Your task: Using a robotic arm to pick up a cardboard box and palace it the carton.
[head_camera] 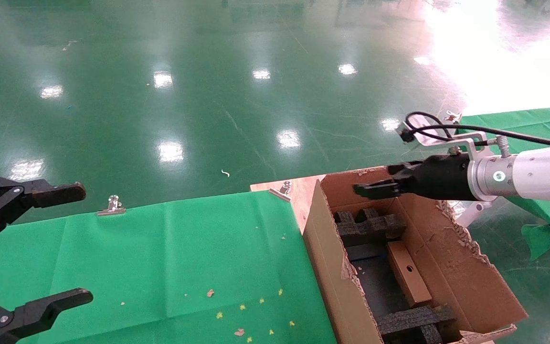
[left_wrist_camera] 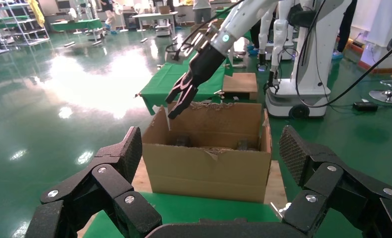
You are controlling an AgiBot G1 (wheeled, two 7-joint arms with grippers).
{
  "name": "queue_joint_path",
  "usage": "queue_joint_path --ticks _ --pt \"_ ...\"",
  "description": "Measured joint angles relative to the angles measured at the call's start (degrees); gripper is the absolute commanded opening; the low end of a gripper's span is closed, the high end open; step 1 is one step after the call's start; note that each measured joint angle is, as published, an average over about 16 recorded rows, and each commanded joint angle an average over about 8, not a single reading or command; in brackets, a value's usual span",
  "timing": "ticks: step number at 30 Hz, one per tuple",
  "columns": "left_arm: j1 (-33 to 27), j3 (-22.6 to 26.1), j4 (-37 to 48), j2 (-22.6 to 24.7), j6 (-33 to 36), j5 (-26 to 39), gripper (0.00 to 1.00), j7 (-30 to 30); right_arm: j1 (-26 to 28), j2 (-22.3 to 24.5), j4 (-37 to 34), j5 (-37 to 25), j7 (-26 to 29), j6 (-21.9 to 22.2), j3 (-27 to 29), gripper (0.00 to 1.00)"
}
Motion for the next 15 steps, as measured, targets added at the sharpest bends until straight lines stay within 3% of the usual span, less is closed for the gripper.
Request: queue_joint_path --ticks 6,15 --pt "0.0 0.0 0.0 -0.01 -0.01 -0.02 1.0 0.0 0.97 2.0 4.46 1.79 -1.34 -0.47 1.61 1.0" --pt "0.01 0.0 0.01 -0.02 -0.02 -0.04 1.0 0.0 -1.06 1.7 4.99 2.62 -2.95 -2.59 5.31 1.0"
